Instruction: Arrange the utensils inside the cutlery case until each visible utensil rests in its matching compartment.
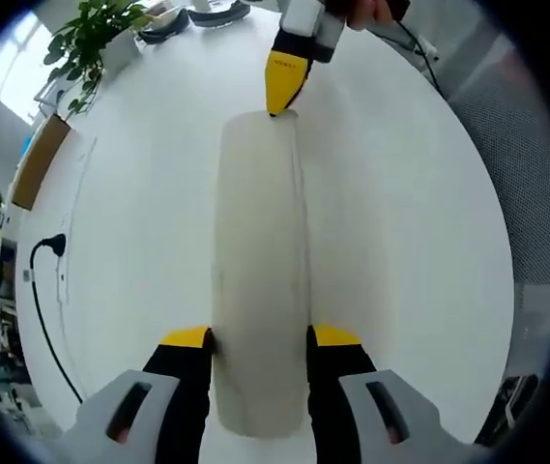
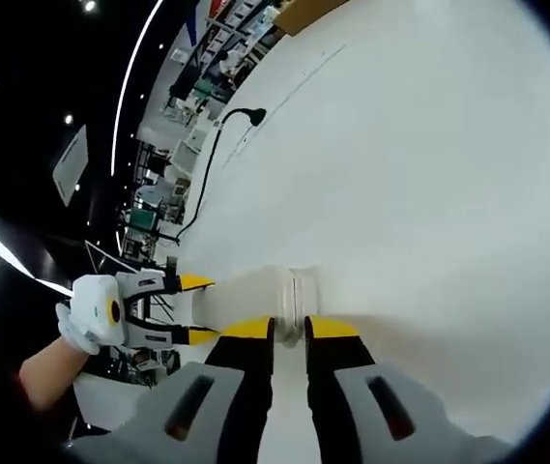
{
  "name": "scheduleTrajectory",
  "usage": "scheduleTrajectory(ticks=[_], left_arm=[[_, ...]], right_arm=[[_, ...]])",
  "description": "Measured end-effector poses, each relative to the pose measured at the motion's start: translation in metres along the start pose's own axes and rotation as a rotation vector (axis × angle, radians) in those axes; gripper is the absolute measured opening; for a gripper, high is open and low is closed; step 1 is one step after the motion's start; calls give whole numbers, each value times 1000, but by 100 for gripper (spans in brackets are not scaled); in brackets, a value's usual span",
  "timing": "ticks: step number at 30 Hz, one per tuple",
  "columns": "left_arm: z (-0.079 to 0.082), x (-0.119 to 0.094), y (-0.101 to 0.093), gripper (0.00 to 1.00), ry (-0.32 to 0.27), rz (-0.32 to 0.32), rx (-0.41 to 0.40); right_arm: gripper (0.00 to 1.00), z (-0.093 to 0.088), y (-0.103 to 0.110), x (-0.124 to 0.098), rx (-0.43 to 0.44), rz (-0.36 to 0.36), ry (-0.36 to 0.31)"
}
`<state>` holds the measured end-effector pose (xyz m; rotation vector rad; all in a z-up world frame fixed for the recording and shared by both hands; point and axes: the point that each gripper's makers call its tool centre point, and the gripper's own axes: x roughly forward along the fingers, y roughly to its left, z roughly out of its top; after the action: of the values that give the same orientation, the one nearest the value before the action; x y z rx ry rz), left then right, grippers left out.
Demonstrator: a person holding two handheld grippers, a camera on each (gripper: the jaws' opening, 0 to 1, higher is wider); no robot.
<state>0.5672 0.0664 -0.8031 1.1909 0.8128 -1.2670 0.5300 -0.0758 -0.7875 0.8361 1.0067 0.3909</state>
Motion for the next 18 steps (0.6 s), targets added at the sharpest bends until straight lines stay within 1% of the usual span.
scheduleTrajectory(ticks=[1,3,6,9,10,12,15,17,18], left_arm=[[0,0,0,39,0,0,0],[3,1,-1,39,-15,-4,-5],[2,2,-1,39,4,2,-1],[1,3,-1,39,-1,-5,6],[0,3,0,39,4,-2,19],[0,3,1,39,10,3,37],[1,3,-1,39,20,8,30],[2,4,-2,39,31,12,30],[2,4,-2,39,38,13,31]], right_arm=[[10,-1,0,0,20,9,4],[8,0,1,-1,25,21,-1],[8,-1,2,0,-16,19,-12],[8,-1,0,1,7,23,-16],[8,-2,0,2,29,28,-12],[9,-2,0,2,46,29,-13],[8,-2,0,3,40,34,-24],[8,-2,-1,2,75,40,-28],[7,-2,0,2,50,47,-29]])
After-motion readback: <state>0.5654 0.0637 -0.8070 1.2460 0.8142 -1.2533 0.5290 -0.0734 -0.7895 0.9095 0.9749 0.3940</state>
